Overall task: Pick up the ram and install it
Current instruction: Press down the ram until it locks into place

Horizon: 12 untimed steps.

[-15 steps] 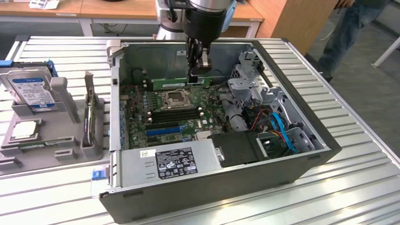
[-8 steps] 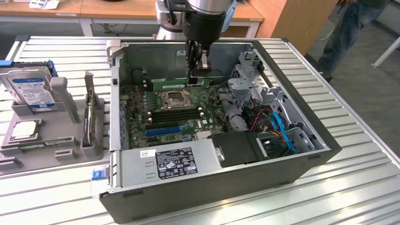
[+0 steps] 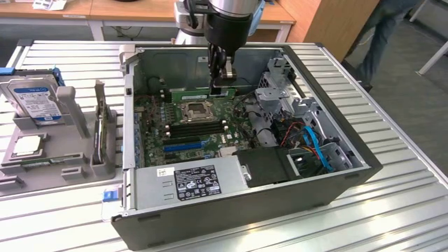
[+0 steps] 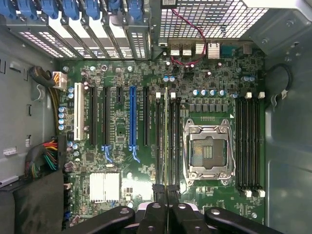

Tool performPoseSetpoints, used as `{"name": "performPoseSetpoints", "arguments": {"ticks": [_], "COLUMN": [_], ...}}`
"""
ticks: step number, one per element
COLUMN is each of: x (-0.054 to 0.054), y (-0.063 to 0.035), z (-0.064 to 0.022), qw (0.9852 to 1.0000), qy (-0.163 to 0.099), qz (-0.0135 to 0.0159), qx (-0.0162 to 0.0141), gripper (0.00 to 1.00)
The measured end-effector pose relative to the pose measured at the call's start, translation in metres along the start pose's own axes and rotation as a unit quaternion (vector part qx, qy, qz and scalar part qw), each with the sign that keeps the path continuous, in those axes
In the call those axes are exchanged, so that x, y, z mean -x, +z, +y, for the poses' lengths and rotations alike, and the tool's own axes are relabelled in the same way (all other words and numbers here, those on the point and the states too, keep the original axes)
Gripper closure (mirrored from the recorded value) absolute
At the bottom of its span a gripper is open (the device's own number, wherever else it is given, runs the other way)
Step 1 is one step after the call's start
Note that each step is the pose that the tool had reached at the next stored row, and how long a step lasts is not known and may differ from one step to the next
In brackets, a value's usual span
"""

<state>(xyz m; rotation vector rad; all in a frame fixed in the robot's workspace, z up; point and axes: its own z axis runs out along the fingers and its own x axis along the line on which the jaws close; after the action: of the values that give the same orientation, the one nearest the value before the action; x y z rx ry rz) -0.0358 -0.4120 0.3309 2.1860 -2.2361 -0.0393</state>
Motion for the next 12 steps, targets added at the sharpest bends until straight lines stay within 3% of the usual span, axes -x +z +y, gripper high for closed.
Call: {"name": "performPoseSetpoints", "arguments": {"ticks": [12], "x": [0.0], "y": [0.0056], "z": [-0.0002], "qw": [1.0], "qy": [0.0], "qz": [0.0], "qx": [0.0], "gripper": [0.88]}}
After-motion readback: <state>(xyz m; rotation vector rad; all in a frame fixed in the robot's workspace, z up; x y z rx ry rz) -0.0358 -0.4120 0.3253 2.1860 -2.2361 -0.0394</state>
